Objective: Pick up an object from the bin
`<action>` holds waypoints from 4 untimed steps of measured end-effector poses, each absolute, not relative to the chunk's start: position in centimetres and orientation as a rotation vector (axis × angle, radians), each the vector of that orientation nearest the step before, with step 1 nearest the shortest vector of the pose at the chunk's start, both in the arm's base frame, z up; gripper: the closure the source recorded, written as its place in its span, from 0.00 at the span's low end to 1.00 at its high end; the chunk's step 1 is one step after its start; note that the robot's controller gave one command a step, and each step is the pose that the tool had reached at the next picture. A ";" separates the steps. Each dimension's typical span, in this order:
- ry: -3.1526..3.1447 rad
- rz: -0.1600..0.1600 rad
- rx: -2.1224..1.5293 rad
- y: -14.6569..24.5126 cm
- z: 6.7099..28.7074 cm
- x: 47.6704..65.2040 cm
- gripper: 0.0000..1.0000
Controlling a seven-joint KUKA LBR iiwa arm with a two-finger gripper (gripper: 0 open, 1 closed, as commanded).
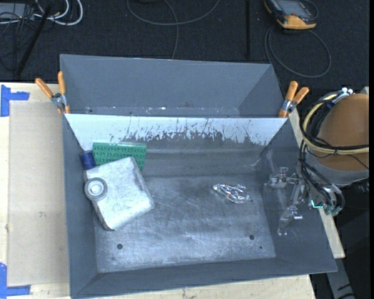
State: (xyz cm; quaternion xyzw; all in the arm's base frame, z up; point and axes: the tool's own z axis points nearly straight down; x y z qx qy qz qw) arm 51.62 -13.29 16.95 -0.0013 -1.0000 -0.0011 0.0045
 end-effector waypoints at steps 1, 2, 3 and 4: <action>-3.143 -0.002 -0.061 -11.2 6.9 53.9 0.00; -3.147 -0.005 0.054 -5.3 8.4 59.1 0.00; -3.142 -0.001 0.050 -5.6 8.3 58.8 1.00; -3.148 0.000 0.153 -3.6 20.7 59.3 1.00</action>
Offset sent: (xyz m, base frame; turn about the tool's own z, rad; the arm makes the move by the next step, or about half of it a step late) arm 0.0215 0.0200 -0.0995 0.0359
